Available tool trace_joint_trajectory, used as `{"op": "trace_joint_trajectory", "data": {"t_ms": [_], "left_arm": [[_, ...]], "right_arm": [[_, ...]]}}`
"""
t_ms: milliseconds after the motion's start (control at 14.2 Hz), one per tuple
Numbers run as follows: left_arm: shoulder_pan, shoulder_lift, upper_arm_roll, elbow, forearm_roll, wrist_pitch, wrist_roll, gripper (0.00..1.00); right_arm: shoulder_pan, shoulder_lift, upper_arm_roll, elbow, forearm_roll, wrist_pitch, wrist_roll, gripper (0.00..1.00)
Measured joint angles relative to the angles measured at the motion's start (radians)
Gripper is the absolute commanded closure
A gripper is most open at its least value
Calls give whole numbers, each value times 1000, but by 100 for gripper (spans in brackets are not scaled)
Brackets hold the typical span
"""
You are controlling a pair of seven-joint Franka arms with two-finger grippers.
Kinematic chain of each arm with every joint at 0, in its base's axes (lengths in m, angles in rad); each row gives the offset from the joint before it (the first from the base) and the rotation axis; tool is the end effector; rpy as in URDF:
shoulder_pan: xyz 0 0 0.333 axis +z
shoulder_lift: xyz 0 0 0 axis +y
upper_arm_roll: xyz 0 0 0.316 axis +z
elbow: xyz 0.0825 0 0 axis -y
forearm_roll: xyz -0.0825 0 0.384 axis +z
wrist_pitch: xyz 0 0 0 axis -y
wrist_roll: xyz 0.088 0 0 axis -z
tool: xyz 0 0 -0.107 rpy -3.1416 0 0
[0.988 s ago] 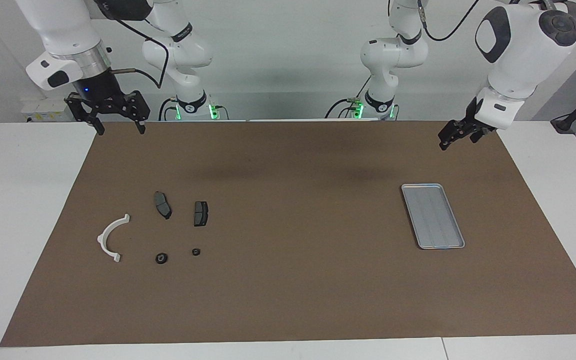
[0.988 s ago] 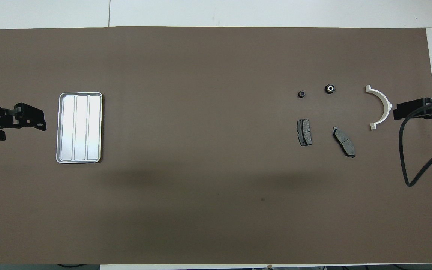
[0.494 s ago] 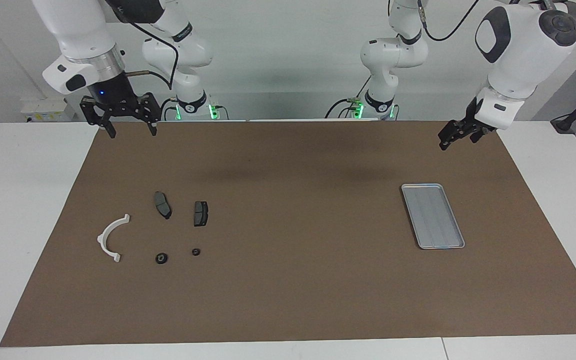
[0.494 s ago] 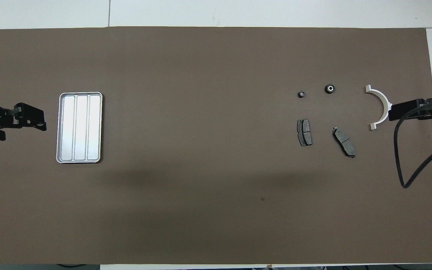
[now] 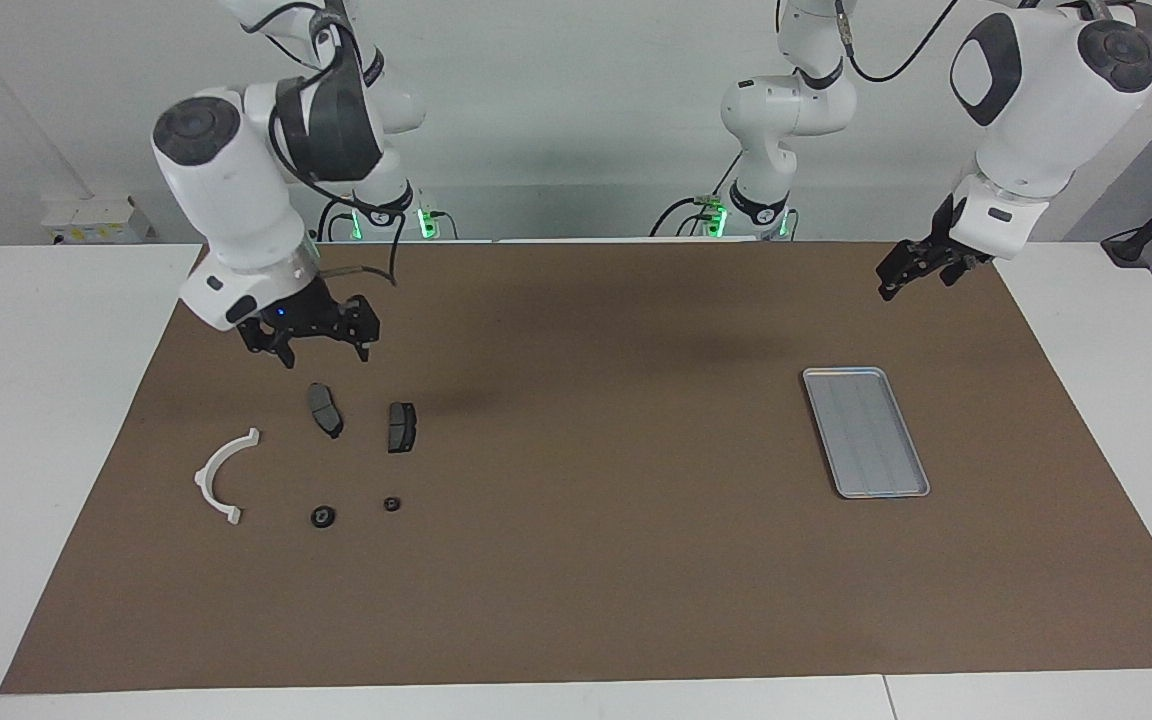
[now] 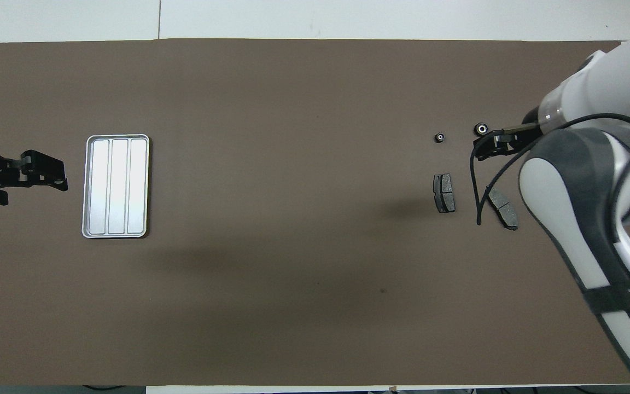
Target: Pick bearing gear from pile to tray
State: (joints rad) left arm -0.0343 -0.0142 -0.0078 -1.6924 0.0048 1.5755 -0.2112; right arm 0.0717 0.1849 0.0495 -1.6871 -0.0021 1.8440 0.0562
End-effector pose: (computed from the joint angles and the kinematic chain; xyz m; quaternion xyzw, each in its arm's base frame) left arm 0.5447 -0.0225 0.5755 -0.9951 -0.0842 0.0506 0.0089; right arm 0.6110 0.0723 0.4840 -0.9994 -0.0324 0.0141 0.0023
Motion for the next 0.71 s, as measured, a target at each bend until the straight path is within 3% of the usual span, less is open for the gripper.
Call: {"op": "trace_joint_trajectory", "data": {"t_ms": [424, 706], "left_arm": [[0, 0, 0, 0, 0, 0, 0, 0], [0, 0, 0, 0, 0, 0, 0, 0]], "right_arm": [[29, 232, -1, 43, -49, 137, 41, 0], [53, 387, -2, 132, -91, 185, 127, 0]]}}
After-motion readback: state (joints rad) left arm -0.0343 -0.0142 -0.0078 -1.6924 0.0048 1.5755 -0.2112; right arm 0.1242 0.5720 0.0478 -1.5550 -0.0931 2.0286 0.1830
